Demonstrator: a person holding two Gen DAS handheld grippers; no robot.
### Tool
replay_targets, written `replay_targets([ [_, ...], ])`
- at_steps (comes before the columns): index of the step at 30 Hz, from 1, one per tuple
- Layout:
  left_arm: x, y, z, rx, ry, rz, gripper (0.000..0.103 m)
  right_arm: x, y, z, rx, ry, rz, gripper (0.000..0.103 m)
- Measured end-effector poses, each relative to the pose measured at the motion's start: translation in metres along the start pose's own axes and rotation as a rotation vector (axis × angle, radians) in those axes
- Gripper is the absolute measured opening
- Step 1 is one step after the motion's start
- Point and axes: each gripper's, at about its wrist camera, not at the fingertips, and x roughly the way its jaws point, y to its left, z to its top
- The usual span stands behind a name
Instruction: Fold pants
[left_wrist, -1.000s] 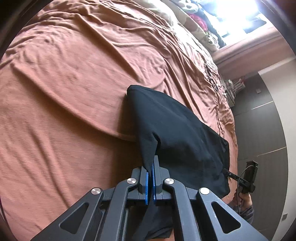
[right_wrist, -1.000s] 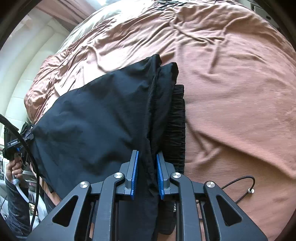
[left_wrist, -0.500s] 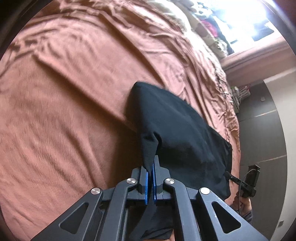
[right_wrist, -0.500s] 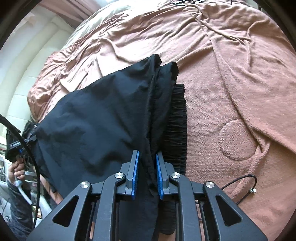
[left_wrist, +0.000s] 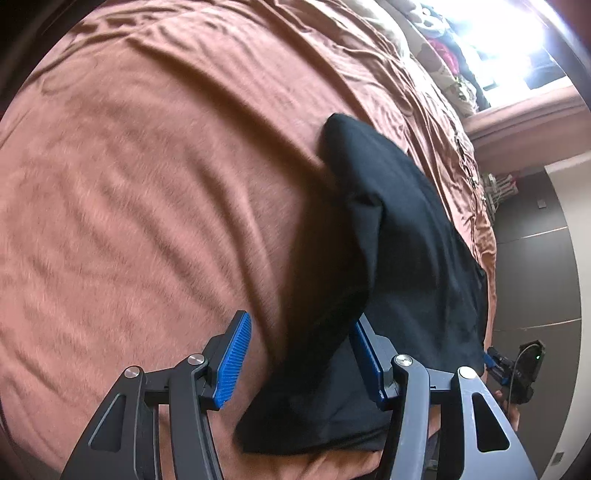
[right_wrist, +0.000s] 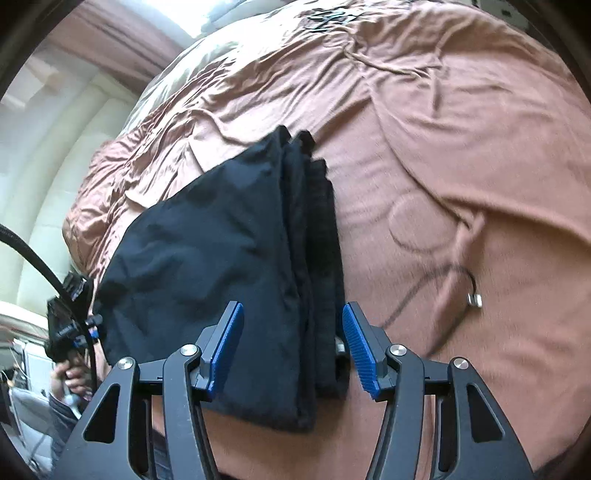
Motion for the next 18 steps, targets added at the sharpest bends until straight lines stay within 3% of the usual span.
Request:
replay_targets([
  [8, -0.002, 0.011, -0.026, 0.002, 0.019, -0.036, 0.056, 0.002, -0.025, -0.03, 0.109, 0.04, 0.089, 0.054],
  [12, -0.002, 0.01, -0.033, -0.007, 0.044, -0.033, 0.033, 0.003, -0.034, -0.033, 0.159, 0.044, 0.143, 0.054],
  [18, -0.005, 0.007, -0.041, -0.007, 0.048, -0.017, 0.012, 0.011, -0.047, -0.038, 0.236, 0.054, 0.297, 0.054],
])
